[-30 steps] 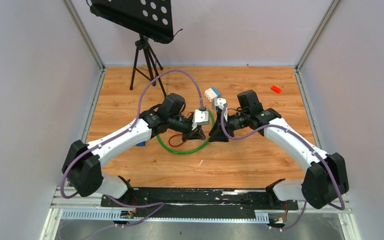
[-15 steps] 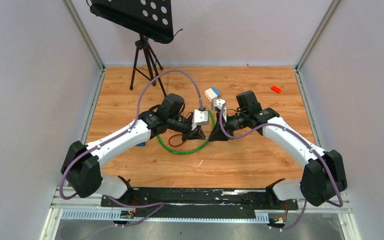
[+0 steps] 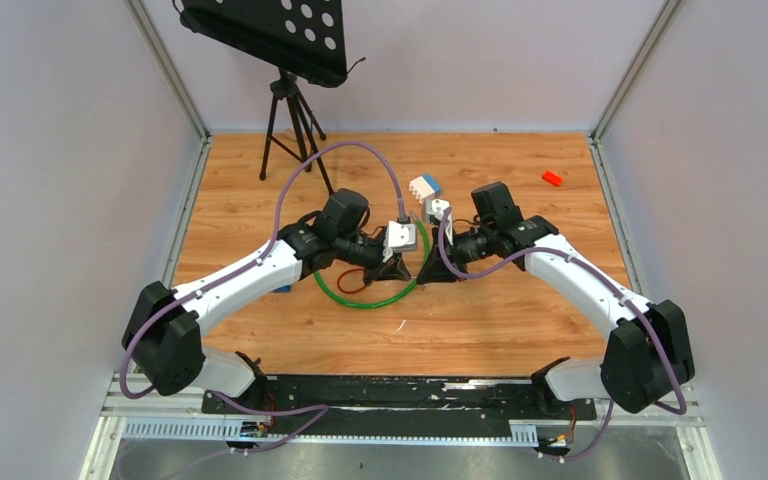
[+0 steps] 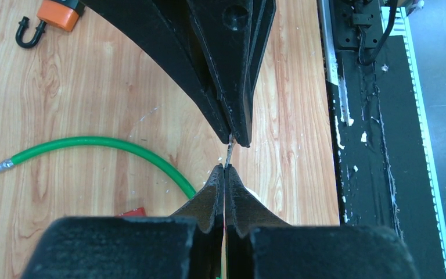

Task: Unlock with the key
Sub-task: Adjust the key.

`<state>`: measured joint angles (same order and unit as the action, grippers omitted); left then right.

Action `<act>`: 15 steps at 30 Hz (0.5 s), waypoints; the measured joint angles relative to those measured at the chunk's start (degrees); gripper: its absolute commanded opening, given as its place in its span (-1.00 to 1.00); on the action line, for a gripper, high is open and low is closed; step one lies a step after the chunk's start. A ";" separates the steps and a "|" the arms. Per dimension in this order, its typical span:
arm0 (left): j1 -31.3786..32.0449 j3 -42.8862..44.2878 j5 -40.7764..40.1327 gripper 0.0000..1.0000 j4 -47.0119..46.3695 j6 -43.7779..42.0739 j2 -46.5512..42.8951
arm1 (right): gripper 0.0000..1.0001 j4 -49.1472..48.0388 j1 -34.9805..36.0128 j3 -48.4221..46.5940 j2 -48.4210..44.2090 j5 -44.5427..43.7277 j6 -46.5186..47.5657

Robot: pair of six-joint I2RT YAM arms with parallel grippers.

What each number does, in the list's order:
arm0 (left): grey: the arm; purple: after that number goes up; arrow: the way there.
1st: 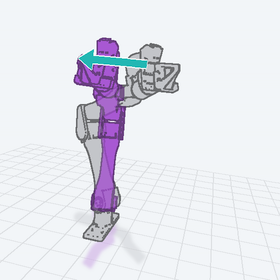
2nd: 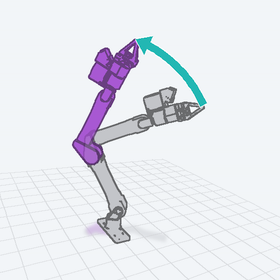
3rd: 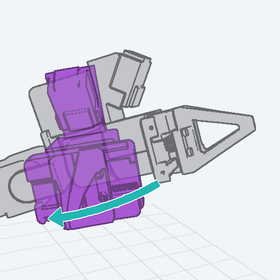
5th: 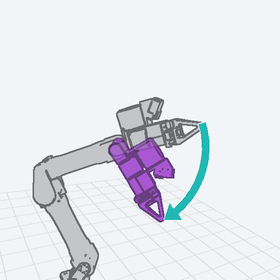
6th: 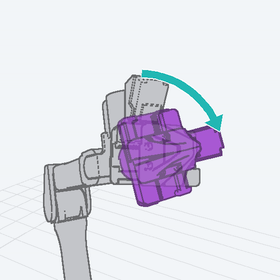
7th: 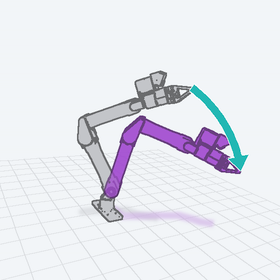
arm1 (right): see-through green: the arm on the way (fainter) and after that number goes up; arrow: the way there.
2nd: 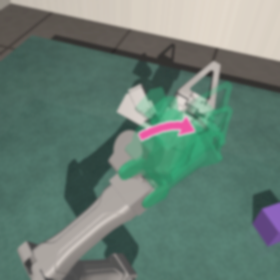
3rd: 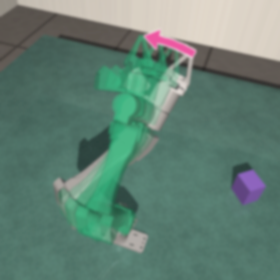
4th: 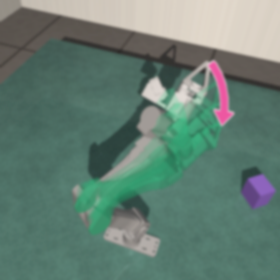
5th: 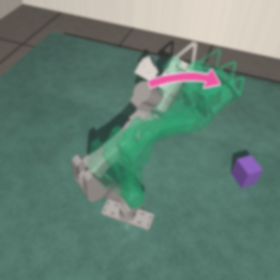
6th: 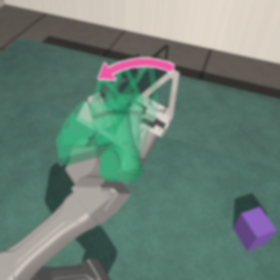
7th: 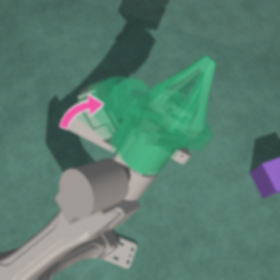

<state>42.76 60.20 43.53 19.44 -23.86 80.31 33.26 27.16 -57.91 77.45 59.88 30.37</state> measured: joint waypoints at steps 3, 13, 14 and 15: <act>0.00 -0.33 0.37 -1.00 -0.15 -0.09 0.00 | -1.00 0.33 0.00 -0.02 -0.09 -0.09 0.00; -0.07 -1.68 2.82 -1.00 -0.96 -2.14 0.00 | -1.00 0.76 0.00 -0.02 -0.44 0.57 -0.11; -0.07 -1.70 2.93 -1.00 -0.96 -2.23 0.02 | -1.00 0.76 0.00 -0.02 -0.46 0.68 -0.20; -0.07 -1.70 3.02 -1.00 -0.96 -2.29 0.02 | -1.00 0.76 -0.02 -0.02 -0.52 0.70 -0.24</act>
<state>42.70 58.50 46.54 18.48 -26.15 80.34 34.02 27.14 -57.93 76.93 60.58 30.13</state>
